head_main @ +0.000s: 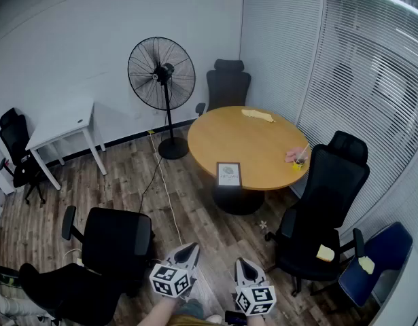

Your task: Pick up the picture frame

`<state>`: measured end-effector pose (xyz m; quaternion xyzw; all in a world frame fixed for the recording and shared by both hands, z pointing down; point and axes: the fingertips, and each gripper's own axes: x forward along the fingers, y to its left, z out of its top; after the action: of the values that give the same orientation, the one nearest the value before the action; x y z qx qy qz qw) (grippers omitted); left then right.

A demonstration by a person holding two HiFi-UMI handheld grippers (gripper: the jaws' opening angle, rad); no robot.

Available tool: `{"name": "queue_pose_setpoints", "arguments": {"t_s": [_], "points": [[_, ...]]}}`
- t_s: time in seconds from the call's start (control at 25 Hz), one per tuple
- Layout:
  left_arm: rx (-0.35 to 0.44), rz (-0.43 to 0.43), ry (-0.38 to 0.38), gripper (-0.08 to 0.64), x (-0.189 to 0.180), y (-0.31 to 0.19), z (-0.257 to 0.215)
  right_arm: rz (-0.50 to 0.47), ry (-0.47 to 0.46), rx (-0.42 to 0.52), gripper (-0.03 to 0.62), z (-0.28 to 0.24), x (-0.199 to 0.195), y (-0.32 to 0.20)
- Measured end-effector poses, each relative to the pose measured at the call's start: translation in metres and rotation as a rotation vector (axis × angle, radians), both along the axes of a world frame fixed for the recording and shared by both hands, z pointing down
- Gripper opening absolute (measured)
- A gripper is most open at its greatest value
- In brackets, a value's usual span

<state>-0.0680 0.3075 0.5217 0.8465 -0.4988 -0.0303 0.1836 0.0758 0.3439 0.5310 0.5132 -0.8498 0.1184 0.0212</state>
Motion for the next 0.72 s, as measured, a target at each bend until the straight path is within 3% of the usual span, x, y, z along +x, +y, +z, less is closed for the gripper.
{"name": "queue_pose_setpoints", "arguments": {"t_s": [0.32, 0.52, 0.6, 0.72], "points": [[-0.024, -0.033, 0.039, 0.031, -0.003, 0.008, -0.001, -0.015, 0.008, -0.011, 0.012, -0.002, 0.005, 0.011], [-0.006, 0.017, 0.051, 0.033, 0.011, 0.012, -0.006, -0.021, 0.002, -0.006, 0.012, -0.002, 0.009, 0.015], [-0.019, 0.052, 0.087, 0.162, 0.017, 0.008, -0.007, -0.028, -0.001, 0.0, 0.012, -0.003, 0.009, 0.013], [-0.039, 0.075, 0.094, 0.204, 0.024, -0.001, -0.004, -0.015, 0.001, -0.002, 0.012, -0.005, 0.014, 0.005]]}}
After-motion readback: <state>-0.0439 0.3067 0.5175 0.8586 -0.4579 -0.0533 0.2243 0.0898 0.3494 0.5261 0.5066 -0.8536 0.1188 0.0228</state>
